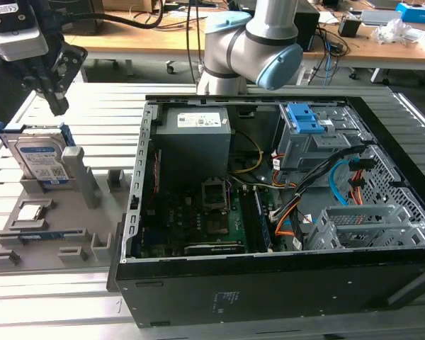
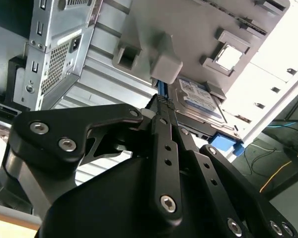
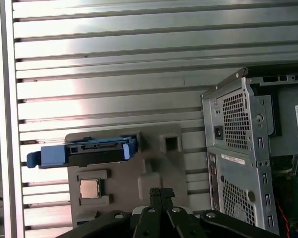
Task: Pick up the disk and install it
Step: 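Reach for the disk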
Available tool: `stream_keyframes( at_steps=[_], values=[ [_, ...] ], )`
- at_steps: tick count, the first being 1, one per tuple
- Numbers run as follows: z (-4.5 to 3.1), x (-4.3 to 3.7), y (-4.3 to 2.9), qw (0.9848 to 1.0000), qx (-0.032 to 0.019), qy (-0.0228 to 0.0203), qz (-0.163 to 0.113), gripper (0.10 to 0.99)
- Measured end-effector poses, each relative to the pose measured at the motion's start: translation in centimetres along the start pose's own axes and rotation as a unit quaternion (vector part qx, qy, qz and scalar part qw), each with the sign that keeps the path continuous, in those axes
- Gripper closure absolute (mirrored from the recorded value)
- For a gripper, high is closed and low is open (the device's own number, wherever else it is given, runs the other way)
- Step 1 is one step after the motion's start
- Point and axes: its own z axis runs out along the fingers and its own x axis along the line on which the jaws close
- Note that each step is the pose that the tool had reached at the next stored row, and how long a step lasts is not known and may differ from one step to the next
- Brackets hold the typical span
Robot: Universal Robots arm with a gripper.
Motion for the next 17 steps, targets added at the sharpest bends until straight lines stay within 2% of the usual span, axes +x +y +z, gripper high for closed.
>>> stream_keyframes(
  at_steps=[7, 17],
  values=[
    [-0.06, 2.16, -0.16, 1.0, 0.0, 0.0, 0.0, 0.98],
    [-0.12, 4.69, -0.35, 1.0, 0.0, 0.0, 0.0, 0.98]
  ],
)
